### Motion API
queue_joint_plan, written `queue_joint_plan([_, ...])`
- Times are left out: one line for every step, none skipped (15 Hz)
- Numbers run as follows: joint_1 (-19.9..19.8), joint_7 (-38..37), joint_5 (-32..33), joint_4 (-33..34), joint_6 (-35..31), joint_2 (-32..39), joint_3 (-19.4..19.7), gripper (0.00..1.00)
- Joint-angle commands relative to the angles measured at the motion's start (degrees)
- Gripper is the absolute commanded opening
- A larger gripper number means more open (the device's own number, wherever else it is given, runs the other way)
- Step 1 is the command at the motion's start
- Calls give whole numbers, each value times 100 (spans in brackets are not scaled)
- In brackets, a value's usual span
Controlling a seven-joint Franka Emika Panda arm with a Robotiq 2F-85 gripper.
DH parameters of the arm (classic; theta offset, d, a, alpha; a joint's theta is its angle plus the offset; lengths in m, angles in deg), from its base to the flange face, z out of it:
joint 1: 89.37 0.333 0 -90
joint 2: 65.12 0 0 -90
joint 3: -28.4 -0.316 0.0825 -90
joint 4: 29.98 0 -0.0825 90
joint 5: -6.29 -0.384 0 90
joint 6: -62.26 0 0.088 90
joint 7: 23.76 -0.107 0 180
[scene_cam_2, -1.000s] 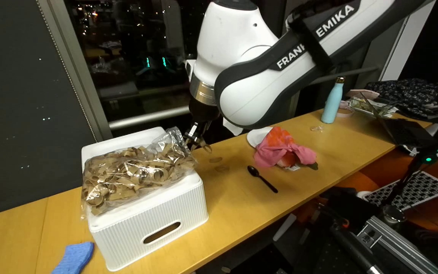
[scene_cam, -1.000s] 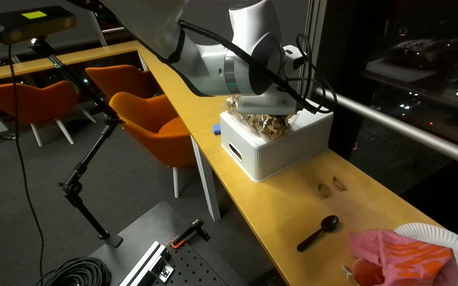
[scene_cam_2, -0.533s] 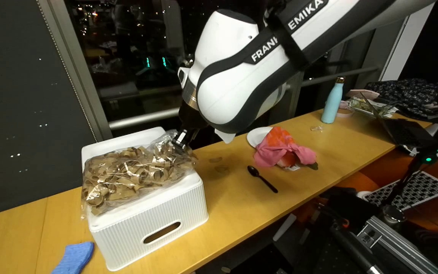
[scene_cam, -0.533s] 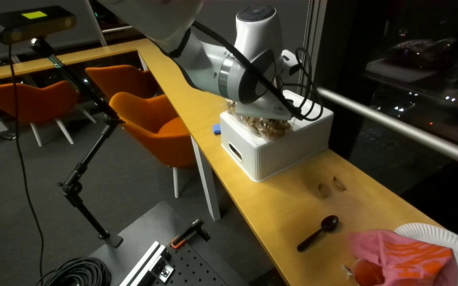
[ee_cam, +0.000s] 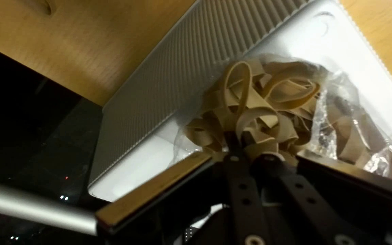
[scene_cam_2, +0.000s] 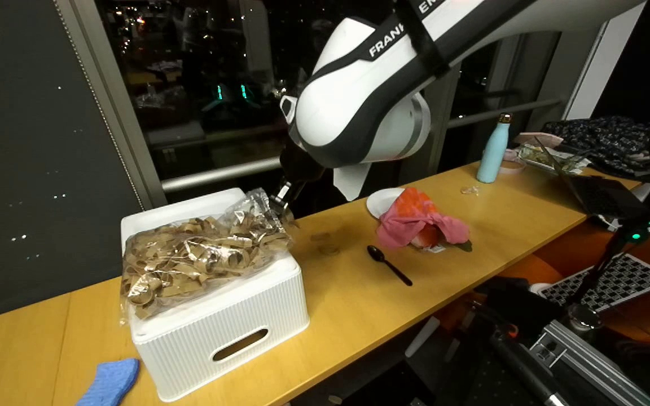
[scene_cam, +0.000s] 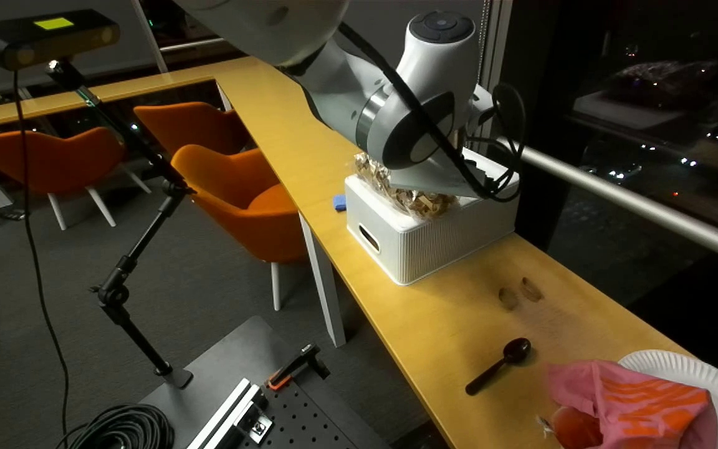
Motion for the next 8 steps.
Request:
queue_joint_plan([-294, 469, -400, 116, -75, 161, -216, 1])
queue_joint_plan([-341, 575, -493, 169, -59, 231, -273, 1])
queue_joint_plan([-438, 732, -648, 248, -6, 302, -384, 1])
queue_joint_plan([-524, 878, -809, 312, 63, 365, -483, 1])
queue_joint_plan([-660, 1080, -1036, 391, 156, 432, -642, 1])
queue_joint_plan([-780, 1284, -1240, 447, 209, 493, -774, 1])
queue_joint_plan([-838, 1411, -1375, 495, 237, 543, -833, 1])
queue_joint_plan([-896, 1551, -1495, 536, 290, 572, -892, 1])
